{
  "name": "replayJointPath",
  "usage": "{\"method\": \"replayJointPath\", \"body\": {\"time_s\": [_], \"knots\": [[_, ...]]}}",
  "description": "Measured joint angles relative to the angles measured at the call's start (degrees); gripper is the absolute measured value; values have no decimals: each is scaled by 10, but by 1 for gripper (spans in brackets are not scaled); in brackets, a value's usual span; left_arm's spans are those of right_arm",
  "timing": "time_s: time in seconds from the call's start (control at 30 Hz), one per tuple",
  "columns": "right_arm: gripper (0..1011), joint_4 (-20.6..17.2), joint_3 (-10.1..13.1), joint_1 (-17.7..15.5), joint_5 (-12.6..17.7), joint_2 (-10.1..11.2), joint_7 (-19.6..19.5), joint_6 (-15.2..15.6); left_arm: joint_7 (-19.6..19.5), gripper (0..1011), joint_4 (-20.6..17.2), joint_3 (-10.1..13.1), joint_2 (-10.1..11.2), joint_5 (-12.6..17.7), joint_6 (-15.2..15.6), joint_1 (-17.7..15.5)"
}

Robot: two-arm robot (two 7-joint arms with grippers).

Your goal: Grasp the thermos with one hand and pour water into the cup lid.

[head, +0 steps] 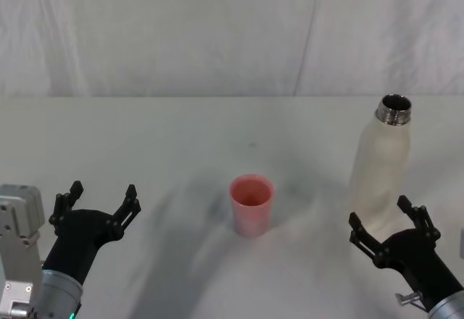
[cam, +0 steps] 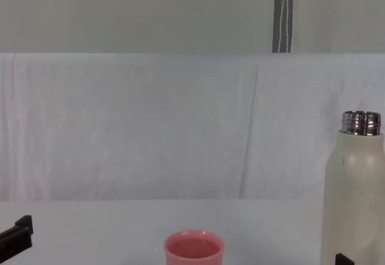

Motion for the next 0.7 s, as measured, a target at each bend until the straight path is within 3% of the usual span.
{"method": "replayJointPath", "body": {"time_s": [0.7], "knots": [[1001, 19, -20, 11, 0, 0, 6, 2, 0, 1001, 0, 0, 0, 0, 0, 0]]}}
